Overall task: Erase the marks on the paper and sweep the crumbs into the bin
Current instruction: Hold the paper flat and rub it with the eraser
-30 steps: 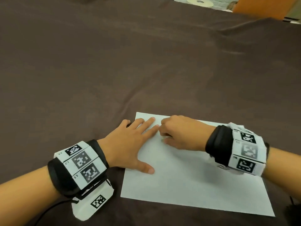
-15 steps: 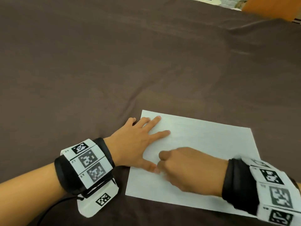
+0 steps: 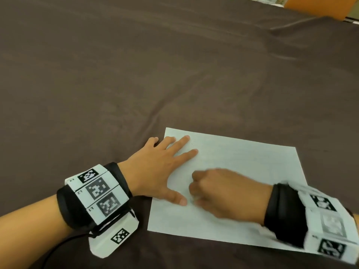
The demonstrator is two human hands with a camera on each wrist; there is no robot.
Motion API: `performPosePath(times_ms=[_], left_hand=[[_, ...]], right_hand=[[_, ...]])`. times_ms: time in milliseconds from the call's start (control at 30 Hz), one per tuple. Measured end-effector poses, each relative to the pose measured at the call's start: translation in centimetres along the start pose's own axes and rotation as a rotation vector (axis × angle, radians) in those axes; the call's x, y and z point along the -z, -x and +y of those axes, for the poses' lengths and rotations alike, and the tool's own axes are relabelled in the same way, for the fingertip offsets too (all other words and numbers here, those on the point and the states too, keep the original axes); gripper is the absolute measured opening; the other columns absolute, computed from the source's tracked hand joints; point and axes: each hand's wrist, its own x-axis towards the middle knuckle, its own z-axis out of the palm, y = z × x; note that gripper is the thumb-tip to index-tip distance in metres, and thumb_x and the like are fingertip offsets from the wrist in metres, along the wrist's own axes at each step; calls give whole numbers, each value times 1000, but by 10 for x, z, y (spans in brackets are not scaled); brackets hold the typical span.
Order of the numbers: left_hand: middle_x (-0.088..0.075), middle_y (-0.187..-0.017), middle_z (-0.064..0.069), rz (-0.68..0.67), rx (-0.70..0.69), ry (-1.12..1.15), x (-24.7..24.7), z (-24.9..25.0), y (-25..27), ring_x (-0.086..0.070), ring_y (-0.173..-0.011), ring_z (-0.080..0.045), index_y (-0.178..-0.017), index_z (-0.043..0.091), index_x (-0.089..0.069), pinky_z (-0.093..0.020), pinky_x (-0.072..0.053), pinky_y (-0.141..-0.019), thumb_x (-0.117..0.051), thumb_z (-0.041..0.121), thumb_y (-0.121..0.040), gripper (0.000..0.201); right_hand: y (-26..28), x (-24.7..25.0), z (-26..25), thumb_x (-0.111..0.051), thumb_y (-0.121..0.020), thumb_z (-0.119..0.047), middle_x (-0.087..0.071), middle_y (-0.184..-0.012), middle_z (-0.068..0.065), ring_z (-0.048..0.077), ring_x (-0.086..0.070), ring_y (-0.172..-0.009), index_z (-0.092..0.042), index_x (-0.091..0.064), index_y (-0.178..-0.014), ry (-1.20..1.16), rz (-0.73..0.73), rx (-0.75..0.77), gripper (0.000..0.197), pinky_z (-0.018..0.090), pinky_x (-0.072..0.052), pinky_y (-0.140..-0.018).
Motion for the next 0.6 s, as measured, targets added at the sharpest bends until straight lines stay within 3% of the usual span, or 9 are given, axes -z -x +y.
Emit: performPosePath(times_ms=[133,233,333,500,600], left_hand=[[33,-157,3,-63,-8,26,0,1,2,14,-147,-26,-149,37,25,-50,2,-119,-48,95,-58,131],[36,-156,3,-82,-5,12,1,2,1,16,-147,-27,-149,35,27,-52,2,-119,-49,95,-58,133],[36,-155,1,-89,-5,-1,2,3,1,16,-147,-27,-148,35,28,-51,2,-119,-48,95,-59,132],[35,-156,2,-82,0,-10,3,3,2,15,-147,-27,-148,35,28,-49,-1,-119,-48,96,-57,133],[36,-156,1,-88,5,-4,4,3,2,16,-148,-27,-149,32,28,-50,0,-120,-47,97,-57,135]], right_hand=[[-5,6,24,-49,-95,-29,-46,-82,-2,22,-49,-72,-13,-49,-77,-16,62,-105,24,29,-36,-63],[5,-4,2,-45,-98,-23,-39,-85,-2,20,-44,-68,-15,-50,-85,-20,-8,-19,16,32,-36,-63],[8,-10,-10,-45,-99,-20,-43,-87,1,15,-37,-61,-12,-54,-93,-16,-64,60,14,30,-32,-60],[-2,0,15,-46,-97,-23,-49,-90,4,22,-46,-71,-10,-54,-86,27,53,-39,18,31,-35,-63],[7,-13,-10,-48,-98,-17,-45,-89,3,16,-39,-61,-10,-57,-96,42,-82,77,12,29,-30,-54]])
